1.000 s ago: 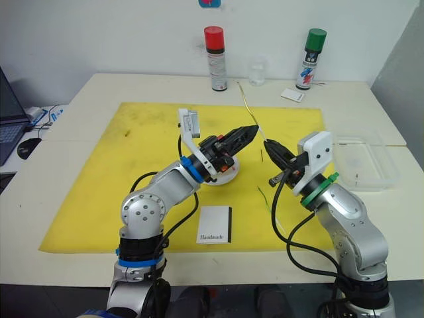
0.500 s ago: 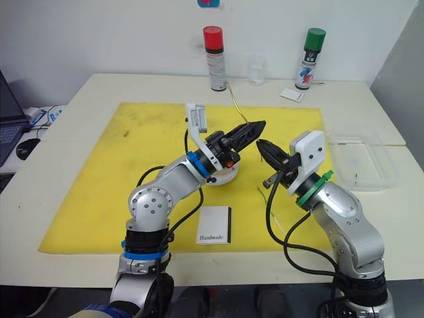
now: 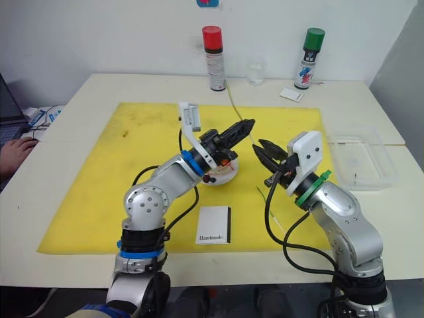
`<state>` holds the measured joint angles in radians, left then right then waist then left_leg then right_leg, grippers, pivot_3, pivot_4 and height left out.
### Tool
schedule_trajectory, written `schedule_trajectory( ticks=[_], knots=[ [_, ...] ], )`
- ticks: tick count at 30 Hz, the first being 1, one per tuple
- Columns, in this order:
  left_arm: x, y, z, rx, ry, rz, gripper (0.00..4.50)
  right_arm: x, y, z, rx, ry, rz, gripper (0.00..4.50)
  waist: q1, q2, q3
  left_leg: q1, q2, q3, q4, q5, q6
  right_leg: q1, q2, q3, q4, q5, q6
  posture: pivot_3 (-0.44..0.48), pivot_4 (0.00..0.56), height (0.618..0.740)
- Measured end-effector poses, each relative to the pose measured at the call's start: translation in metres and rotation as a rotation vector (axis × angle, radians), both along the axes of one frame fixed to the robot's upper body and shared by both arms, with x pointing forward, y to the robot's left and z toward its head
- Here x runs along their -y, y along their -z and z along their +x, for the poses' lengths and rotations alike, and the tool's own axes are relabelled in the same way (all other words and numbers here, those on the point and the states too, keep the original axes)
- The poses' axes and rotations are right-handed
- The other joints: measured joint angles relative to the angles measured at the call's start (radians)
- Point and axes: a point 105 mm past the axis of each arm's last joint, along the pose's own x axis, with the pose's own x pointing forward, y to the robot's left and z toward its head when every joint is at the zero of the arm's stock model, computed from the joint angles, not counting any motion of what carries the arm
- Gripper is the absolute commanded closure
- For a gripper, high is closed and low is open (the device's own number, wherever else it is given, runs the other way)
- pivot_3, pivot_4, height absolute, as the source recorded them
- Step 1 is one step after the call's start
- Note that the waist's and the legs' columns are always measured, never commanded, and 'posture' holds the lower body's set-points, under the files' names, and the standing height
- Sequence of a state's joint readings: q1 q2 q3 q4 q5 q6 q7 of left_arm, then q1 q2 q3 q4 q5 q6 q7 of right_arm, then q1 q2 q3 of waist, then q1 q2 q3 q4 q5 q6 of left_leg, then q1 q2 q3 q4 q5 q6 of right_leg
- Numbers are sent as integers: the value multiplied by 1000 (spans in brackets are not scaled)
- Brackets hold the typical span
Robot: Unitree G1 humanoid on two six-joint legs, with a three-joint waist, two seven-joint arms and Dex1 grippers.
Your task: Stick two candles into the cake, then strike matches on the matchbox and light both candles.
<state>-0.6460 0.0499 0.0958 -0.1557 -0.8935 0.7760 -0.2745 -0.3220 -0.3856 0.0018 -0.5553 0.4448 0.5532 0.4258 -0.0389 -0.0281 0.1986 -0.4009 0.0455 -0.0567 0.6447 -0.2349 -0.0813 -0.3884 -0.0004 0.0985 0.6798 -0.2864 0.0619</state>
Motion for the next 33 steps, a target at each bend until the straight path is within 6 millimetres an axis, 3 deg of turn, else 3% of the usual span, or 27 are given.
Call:
schedule_trajectory(
  ticks=[7, 9, 11, 17, 20, 33],
  knots=[
    [-71, -23, 17, 96, -204, 113, 4500, -25, 3, 15, 8, -38, -100, 467, -17, 0, 0, 0, 0, 0, -1, 0, 0, -1, 0, 0, 0, -1, 1, 0, 150, 740],
    [-96, -30, 17, 129, -263, 159, 4500, -40, 14, 19, -3, -78, -182, 467, -17, 0, 0, 0, 1, 0, -2, 0, 0, -1, 0, -1, 0, 0, 0, 0, 150, 740],
    [-104, -30, 15, 140, -279, 194, 4500, -46, 18, 21, -8, -98, -208, 467, -18, 0, 0, 0, 1, 0, -3, 0, 0, -1, 0, -1, -1, 0, -1, 0, 150, 740],
    [-130, 10, 12, 66, -329, 286, 4500, -74, 7, 25, 74, -186, -257, 467, -13, 0, 0, -1, 1, -1, -3, 0, 0, -1, -1, -2, -1, 0, -1, 0, 150, 740],
    [-131, 21, 11, 56, -327, 275, 4500, -79, 11, 24, 61, -213, -259, 467, -7, 0, 0, -1, 1, -1, -2, 0, 0, -1, -1, -2, -1, 0, -1, 0, 150, 740],
    [-117, 25, 23, 56, -287, 242, 4500, -81, 11, 24, 51, -215, -249, 467, -12, 0, 0, -1, 1, -1, -2, 0, 0, -1, -1, -2, -1, 0, -1, 0, 150, 740]
  ],
)
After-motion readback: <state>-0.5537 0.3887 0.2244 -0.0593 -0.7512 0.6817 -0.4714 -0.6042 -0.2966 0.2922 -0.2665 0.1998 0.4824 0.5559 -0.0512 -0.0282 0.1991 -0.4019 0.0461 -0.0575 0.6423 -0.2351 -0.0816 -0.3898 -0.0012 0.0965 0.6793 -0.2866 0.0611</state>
